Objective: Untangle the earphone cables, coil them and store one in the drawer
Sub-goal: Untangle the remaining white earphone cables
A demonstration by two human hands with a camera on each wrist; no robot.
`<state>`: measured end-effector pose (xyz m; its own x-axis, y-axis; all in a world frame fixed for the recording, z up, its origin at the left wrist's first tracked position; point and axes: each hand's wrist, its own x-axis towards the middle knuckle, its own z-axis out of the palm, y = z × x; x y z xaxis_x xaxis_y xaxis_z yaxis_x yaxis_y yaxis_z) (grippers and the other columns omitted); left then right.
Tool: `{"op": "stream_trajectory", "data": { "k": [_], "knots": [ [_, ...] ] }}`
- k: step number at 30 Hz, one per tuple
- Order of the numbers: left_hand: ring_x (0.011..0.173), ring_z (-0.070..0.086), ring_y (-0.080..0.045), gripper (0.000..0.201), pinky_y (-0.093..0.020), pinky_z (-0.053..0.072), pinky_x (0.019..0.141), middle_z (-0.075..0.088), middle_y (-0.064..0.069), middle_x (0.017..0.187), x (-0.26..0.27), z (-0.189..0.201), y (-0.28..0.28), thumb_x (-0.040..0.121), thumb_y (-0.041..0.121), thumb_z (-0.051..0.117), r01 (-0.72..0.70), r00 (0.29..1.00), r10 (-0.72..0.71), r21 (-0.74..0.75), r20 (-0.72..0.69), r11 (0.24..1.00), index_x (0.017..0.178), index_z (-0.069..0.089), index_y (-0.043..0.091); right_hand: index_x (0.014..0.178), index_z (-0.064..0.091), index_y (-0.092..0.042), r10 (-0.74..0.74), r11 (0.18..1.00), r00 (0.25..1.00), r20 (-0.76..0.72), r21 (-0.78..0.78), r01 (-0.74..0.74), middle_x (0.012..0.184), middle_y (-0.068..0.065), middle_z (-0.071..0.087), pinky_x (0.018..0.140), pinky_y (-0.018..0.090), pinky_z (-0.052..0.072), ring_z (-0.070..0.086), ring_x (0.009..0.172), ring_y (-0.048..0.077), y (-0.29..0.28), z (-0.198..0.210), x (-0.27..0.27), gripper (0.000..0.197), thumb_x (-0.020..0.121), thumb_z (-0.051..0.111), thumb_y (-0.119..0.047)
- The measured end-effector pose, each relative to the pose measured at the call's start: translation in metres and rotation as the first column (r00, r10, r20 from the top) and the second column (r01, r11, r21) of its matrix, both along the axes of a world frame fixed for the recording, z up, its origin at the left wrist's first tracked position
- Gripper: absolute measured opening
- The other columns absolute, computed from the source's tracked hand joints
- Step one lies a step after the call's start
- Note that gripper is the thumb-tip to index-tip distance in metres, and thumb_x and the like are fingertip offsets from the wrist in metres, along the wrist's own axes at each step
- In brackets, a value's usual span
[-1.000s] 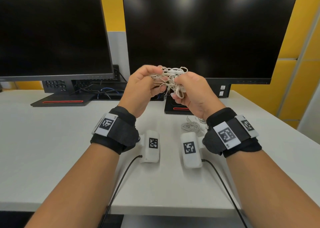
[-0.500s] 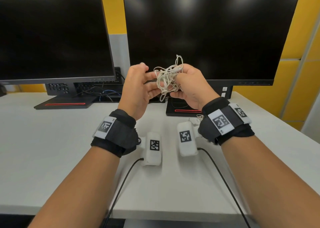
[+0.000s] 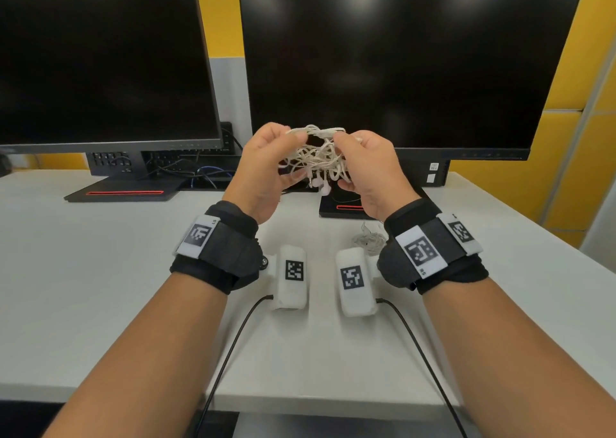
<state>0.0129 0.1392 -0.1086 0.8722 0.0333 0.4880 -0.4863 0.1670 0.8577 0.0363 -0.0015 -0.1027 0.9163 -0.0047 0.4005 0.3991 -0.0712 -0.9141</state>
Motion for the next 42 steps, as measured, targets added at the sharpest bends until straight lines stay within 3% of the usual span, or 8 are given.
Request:
{"op": "stream_trajectory", "data": {
  "k": [3,7,15,21,28,33,38,42],
  "knots": [
    [0.090,0.064,-0.018,0.018,-0.034,0.055,0.075,0.068,0.000,0.092,-0.005,0.002,-0.003,0.098,0.021,0.042,0.149,0.989,-0.149,-0.119,0.016,0.982,0.085,0.054,0.015,0.100,0.059,0.002,-0.049,0.999,0.997,0.054,0.023,0.048,0.102,0.026,0.064,0.077,0.050,0.057,0.064,0.091,0.038,0.000,-0.001,0.001,0.028,0.098,0.052,-0.024],
    [0.092,0.064,-0.016,0.022,-0.031,0.052,0.074,0.066,0.000,0.099,-0.003,0.001,-0.002,0.092,0.000,0.050,0.090,0.996,-0.091,0.121,0.000,0.989,0.099,0.055,0.020,0.101,0.058,-0.015,-0.017,0.995,0.999,0.050,0.101,0.012,0.107,0.013,0.066,0.078,0.047,0.060,0.068,0.097,0.028,0.000,-0.002,0.000,0.016,0.101,0.049,-0.029],
    [0.088,0.066,-0.013,0.012,-0.023,0.054,0.073,0.067,-0.005,0.097,-0.001,-0.003,-0.003,0.089,0.003,0.062,0.025,0.999,-0.030,0.185,0.022,0.982,0.097,0.060,0.012,0.112,0.054,-0.011,0.044,0.996,0.995,0.091,0.077,-0.051,0.107,0.012,0.066,0.074,0.032,0.055,0.064,0.092,0.020,0.001,-0.004,-0.002,0.029,0.097,0.057,-0.037],
    [0.093,0.064,-0.020,0.007,-0.029,0.056,0.079,0.066,-0.009,0.102,0.003,-0.005,-0.002,0.098,0.014,0.052,-0.014,0.999,0.009,0.107,0.047,0.994,0.099,0.058,0.011,0.108,0.064,-0.020,0.197,0.980,0.980,0.020,-0.020,-0.197,0.108,0.004,0.069,0.082,0.039,0.054,0.063,0.104,0.022,-0.005,-0.004,-0.002,0.016,0.093,0.063,-0.028],
    [0.105,0.064,-0.019,0.031,-0.035,0.055,0.083,0.065,-0.003,0.117,0.000,-0.004,-0.005,0.099,0.033,0.049,0.086,0.996,-0.089,0.160,0.013,0.983,0.124,0.052,0.015,0.136,0.050,-0.033,0.315,0.942,0.949,0.034,-0.134,-0.308,0.122,-0.002,0.066,0.089,0.046,0.053,0.061,0.111,0.021,-0.008,-0.006,-0.004,0.045,0.093,0.063,-0.038],
    [0.104,0.062,-0.029,0.022,-0.043,0.055,0.086,0.062,-0.012,0.118,-0.002,-0.004,-0.005,0.100,0.020,0.050,0.129,0.991,-0.132,0.179,0.008,0.975,0.121,0.054,0.017,0.132,0.052,-0.025,0.282,0.959,0.958,0.056,-0.046,-0.279,0.111,0.007,0.071,0.088,0.050,0.056,0.067,0.103,0.027,-0.007,-0.007,0.001,0.045,0.090,0.070,-0.026],
    [0.101,0.059,-0.023,0.041,-0.040,0.053,0.082,0.062,-0.009,0.114,-0.007,-0.001,-0.001,0.081,0.019,0.046,0.214,0.977,-0.214,0.135,-0.019,0.967,0.119,0.062,0.019,0.107,0.067,-0.012,0.210,0.975,0.977,0.028,0.068,-0.211,0.088,0.007,0.071,0.070,0.030,0.052,0.062,0.076,0.015,-0.018,-0.002,0.001,0.014,0.094,0.063,-0.014],
    [0.096,0.060,-0.014,0.040,-0.028,0.053,0.075,0.062,-0.004,0.116,-0.006,-0.001,-0.005,0.092,0.001,0.044,0.176,0.983,-0.182,0.207,0.011,0.962,0.126,0.057,0.017,0.121,0.061,-0.011,0.324,0.944,0.946,-0.018,0.078,-0.322,0.095,0.006,0.070,0.073,0.033,0.054,0.063,0.083,0.017,-0.020,-0.001,-0.001,0.029,0.092,0.065,-0.012]
  ]
}}
